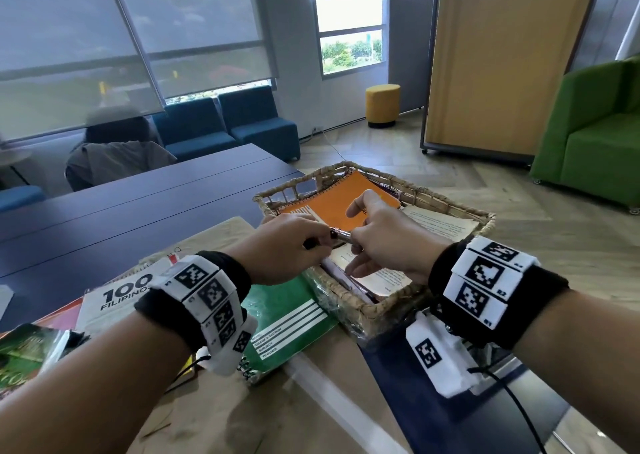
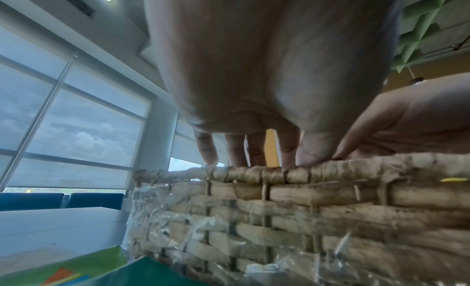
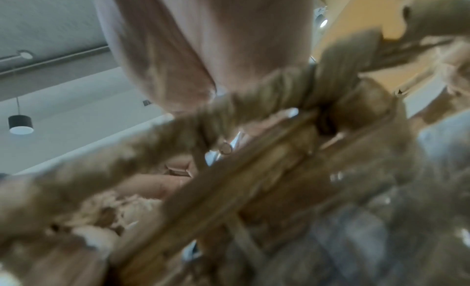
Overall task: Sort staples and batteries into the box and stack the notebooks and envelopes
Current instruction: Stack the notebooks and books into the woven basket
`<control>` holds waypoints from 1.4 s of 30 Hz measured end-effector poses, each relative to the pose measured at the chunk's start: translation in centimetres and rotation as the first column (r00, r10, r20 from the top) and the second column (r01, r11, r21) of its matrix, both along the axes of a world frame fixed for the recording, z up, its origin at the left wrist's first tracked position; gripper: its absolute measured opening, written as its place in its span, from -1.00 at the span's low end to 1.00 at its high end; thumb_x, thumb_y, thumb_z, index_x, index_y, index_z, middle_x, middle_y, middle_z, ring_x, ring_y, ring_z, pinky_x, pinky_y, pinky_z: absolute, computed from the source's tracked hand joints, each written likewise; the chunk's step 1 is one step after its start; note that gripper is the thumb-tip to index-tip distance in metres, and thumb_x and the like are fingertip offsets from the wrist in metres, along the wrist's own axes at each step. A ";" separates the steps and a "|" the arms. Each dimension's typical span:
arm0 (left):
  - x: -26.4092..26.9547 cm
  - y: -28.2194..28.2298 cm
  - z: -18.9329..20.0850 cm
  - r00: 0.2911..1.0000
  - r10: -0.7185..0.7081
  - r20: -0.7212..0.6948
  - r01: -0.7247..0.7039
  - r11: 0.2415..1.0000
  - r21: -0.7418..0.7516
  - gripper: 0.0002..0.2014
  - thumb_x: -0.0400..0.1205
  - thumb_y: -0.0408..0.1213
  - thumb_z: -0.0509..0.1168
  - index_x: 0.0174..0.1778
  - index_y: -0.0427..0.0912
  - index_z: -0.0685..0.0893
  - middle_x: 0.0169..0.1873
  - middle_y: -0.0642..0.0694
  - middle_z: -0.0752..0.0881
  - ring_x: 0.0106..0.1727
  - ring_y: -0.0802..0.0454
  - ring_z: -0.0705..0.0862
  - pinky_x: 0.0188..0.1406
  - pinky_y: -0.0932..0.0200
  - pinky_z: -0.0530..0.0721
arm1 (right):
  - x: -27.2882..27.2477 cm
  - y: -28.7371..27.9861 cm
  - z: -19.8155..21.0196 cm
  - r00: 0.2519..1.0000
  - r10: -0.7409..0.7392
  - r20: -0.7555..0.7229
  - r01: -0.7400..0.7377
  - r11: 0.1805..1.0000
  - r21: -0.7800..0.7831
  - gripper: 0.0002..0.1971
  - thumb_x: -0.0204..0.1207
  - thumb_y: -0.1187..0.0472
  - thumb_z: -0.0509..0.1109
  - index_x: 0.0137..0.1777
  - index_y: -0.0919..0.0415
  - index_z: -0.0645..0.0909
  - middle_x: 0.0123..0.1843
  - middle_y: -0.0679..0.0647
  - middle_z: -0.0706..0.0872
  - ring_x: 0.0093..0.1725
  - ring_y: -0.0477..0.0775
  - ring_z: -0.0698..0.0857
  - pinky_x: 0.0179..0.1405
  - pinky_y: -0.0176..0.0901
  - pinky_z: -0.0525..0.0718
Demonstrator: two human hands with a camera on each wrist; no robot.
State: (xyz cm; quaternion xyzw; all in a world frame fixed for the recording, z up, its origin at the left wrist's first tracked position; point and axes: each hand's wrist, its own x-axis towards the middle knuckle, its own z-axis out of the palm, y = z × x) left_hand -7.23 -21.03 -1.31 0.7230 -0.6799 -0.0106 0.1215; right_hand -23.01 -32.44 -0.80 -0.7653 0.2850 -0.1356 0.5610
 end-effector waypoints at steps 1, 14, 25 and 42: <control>0.1 -0.1 0.1 1.000 0.006 -0.001 -0.006 1.000 0.003 -0.87 0.76 -0.15 0.32 0.04 0.01 0.79 -0.08 0.16 0.68 -0.10 0.39 0.53 -0.08 0.19 0.40 | -0.2 0.0 0.1 1.000 0.006 0.007 -0.006 1.000 0.008 -0.70 0.72 0.46 0.12 0.32 0.11 0.37 0.00 0.35 0.58 -0.26 0.41 0.82 -0.12 0.25 0.86; -0.2 -0.8 -0.1 0.999 0.028 -0.016 -0.027 0.997 0.077 -0.82 0.77 -0.15 0.30 0.12 0.04 0.82 0.04 0.19 0.73 0.06 0.17 0.62 0.21 0.01 0.53 | -0.7 -0.8 -0.4 0.997 0.026 -0.067 -0.034 0.993 -0.114 -0.73 0.72 0.41 0.14 0.31 0.08 0.36 0.15 0.35 0.58 -0.22 0.36 0.88 -0.17 0.15 0.88; -0.9 -1.5 -0.7 1.000 0.012 -0.019 -0.009 0.993 0.114 -0.78 0.78 -0.12 0.28 0.18 0.14 0.83 0.01 0.32 0.72 -0.03 0.45 0.61 0.07 0.22 0.47 | -4.8 -3.4 1.4 0.981 0.149 -0.120 -0.186 0.895 -0.405 -0.84 0.71 0.29 0.40 0.22 0.08 0.66 -0.12 0.10 0.79 -0.32 -0.08 0.64 -0.27 -0.13 0.64; -4.5 -2.4 -1.9 0.982 -0.122 -0.145 0.116 0.992 -0.046 -0.81 0.77 -0.10 0.29 0.13 0.14 0.83 0.03 0.27 0.75 0.04 0.35 0.67 0.04 0.38 0.51 | -14.9 -6.9 0.3 0.884 0.319 -0.341 -0.432 0.837 -0.337 -0.86 0.53 0.33 0.60 0.02 0.10 0.85 -0.12 -0.01 0.81 -0.33 -0.16 0.69 -0.31 -0.33 0.64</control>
